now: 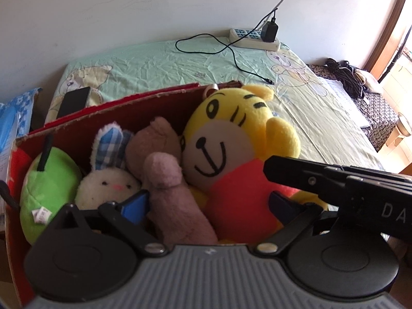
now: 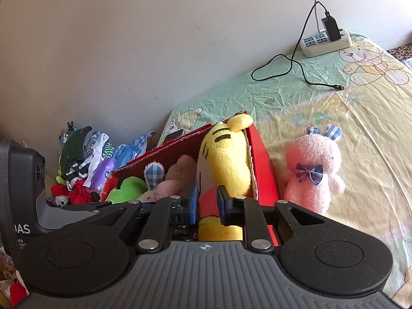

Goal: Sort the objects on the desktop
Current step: 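Raise the open right gripper up out of the red box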

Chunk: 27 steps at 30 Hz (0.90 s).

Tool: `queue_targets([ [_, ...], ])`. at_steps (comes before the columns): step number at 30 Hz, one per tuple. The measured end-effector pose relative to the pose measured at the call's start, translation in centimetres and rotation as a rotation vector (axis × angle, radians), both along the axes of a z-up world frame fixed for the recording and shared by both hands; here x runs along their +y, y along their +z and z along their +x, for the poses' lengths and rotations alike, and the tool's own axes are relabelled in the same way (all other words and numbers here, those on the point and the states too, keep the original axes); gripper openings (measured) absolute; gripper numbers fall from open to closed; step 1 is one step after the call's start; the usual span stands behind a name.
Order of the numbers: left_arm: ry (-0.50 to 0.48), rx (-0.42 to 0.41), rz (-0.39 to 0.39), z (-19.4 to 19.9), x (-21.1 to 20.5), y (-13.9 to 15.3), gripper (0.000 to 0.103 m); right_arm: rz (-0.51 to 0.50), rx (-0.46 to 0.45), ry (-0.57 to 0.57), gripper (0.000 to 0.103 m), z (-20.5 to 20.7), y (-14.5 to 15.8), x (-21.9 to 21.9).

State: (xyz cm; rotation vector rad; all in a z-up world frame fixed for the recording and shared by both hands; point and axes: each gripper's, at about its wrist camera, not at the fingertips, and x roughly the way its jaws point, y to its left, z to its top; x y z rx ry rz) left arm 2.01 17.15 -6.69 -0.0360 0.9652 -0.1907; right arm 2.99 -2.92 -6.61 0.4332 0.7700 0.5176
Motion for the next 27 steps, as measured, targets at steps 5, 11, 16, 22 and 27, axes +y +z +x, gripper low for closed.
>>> queue_targets([
  [5, 0.051, 0.007, -0.017, 0.0, 0.0, -0.3, 0.100, 0.011, 0.013, 0.044, 0.020, 0.5, -0.2, -0.6],
  [11, 0.107, 0.001, -0.053, -0.6, 0.4, -0.2, 0.100, 0.020, -0.015, 0.093, 0.020, 0.5, 0.3, -1.3],
  [16, 0.156, 0.001, -0.056, -1.0, 0.8, 0.0, 0.100, 0.031, -0.034, 0.117, 0.020, 0.5, 0.5, -2.0],
  [22, 0.194, -0.028, -0.024, -1.5, 0.5, 1.1, 0.100, 0.060, -0.034, 0.139, 0.020, 0.7, 0.2, -3.2],
  [27, 0.217, -0.028, -0.004, -1.5, 0.3, 1.3, 0.100, 0.107, -0.045, 0.172, 0.020, 0.7, 0.3, -4.1],
])
